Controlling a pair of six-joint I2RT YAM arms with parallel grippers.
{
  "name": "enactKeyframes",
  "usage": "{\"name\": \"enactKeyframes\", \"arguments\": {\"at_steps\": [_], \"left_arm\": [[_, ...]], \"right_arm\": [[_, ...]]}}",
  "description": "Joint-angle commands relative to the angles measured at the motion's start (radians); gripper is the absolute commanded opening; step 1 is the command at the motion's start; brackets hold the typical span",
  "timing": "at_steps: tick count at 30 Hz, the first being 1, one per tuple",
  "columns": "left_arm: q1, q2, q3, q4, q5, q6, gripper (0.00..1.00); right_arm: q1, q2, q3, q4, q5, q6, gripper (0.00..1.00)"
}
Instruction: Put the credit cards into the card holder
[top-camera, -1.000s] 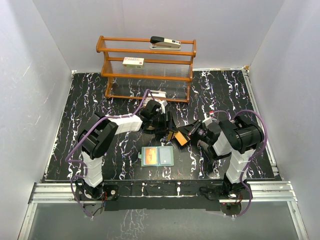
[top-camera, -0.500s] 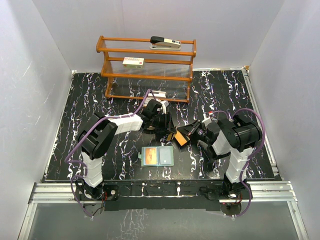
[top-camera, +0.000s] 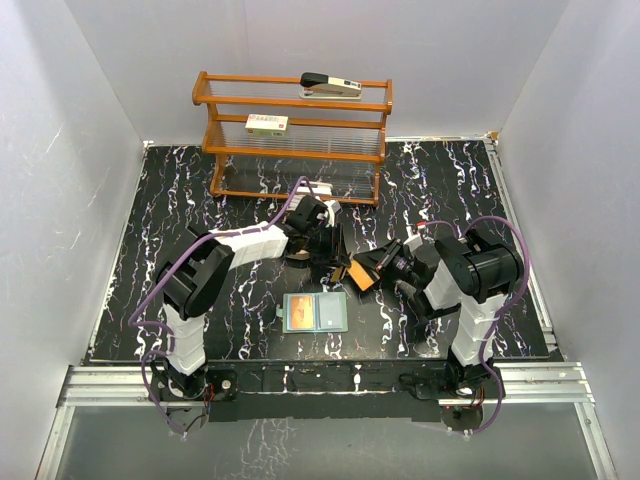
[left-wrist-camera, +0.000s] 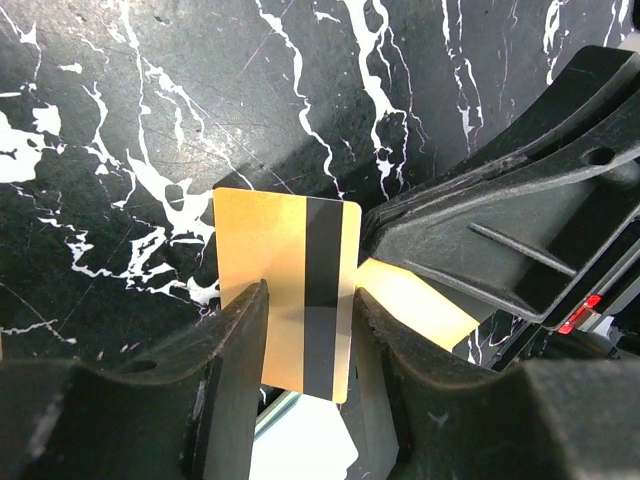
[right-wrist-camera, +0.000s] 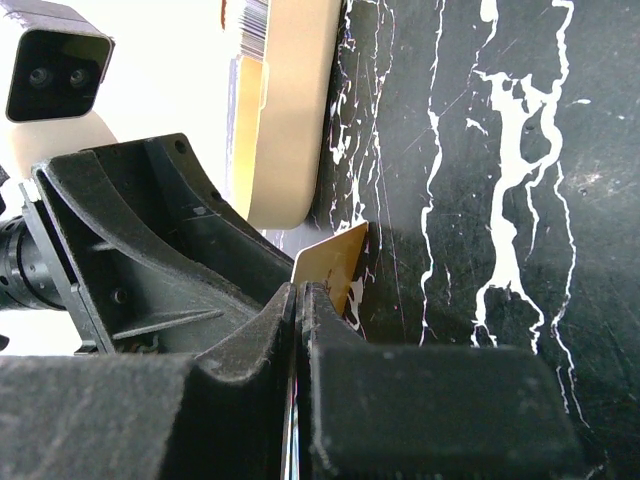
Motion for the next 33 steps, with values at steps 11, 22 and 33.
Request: {"name": "enactKeyframes", "arguments": {"at_steps": [11, 22, 33], "left_arm": [[-0.002, -0.032, 0.065, -0.221, -0.125, 0.096, 0.0], [-0.002, -0.04, 0.123, -0.27, -0.139, 0.116, 0.0], [-0.002, -0.054, 0.165, -0.315, -0.146, 0.11, 0.0]], "right_arm": [[0.006, -0.034, 0.084, -0.043, -0.005, -0.061, 0.0], [0.005, -0.018, 0.116, -0.122, 0.012, -0.101, 0.0], [0.011, 0.047, 0.125, -0.082, 0.014, -0.092, 0.0]]}}
